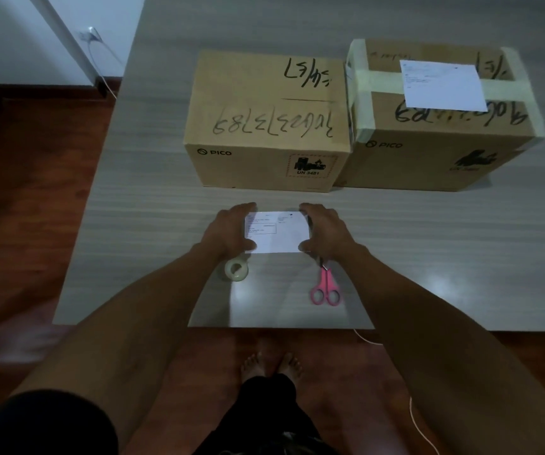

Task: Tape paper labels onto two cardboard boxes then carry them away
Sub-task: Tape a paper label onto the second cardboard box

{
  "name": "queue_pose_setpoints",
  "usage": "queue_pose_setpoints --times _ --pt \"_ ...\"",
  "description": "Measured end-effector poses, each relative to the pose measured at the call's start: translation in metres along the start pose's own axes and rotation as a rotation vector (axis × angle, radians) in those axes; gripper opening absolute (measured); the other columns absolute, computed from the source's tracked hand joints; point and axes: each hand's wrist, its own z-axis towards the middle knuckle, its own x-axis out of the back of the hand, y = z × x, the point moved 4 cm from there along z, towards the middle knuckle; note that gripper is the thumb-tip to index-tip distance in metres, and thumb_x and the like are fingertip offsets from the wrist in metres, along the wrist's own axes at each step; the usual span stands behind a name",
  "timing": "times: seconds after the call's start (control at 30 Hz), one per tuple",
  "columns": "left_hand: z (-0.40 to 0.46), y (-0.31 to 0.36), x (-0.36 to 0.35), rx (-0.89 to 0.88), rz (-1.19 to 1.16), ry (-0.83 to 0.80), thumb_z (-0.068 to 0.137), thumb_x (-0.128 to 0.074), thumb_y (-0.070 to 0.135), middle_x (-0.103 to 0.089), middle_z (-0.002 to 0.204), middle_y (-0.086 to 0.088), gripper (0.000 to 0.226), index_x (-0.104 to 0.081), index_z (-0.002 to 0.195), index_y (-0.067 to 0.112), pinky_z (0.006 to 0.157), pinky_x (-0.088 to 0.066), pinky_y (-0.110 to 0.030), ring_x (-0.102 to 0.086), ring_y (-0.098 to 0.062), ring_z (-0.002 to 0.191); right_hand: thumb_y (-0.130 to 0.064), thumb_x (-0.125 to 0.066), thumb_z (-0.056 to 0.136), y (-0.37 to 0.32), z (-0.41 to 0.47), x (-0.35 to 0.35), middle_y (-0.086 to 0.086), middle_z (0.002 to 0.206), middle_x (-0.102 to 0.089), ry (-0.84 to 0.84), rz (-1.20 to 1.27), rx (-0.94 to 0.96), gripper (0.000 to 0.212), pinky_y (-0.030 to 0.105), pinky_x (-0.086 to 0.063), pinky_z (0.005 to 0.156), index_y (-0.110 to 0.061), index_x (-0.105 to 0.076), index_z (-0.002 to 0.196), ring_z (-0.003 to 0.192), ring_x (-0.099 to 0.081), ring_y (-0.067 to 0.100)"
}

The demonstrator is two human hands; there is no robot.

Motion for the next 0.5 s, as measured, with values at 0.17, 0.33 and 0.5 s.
queue_pose_setpoints --times 0.17,0.33,0.5 --pt "0.004 0.011 -0.002 -0.062 0.147 -0.051 0.070 -0.089 0.025 -0.043 0.153 -0.005 0.101 -0.035 0.155 0.028 0.108 -0.037 -0.048 -0.042 -0.035 0.131 -0.027 -0.091 0.066 -0.006 0.013 0.003 0.007 0.143 -0.044 -0.117 -0.182 0.027 0.100 0.044 -0.034 0.101 -0.021 -0.038 0.151 0.127 -0.040 0.033" --pt "0.005 0.013 0.000 -0.047 0.119 -0.026 0.068 -0.088 0.019 -0.039 0.136 -0.005 0.075 -0.054 0.135 0.026 0.100 -0.042 -0.044 -0.048 -0.030 0.119 -0.020 -0.091 0.063 -0.007 0.018 0.003 0.005 0.115 -0.045 -0.143 -0.116 0.008 0.063 0.037 -0.033 0.087 -0.022 -0.050 0.111 0.102 -0.044 0.024" --pt "-0.001 0.012 0.009 -0.041 -0.169 0.105 0.085 -0.073 0.002 -0.056 0.106 -0.005 0.028 -0.054 0.099 0.018 0.068 -0.041 -0.028 -0.062 -0.031 0.093 0.000 -0.081 0.075 -0.004 0.011 0.012 0.007 0.099 -0.063 -0.042 0.271 -0.007 0.037 0.028 -0.045 0.067 -0.014 -0.058 0.101 0.090 -0.061 0.023"
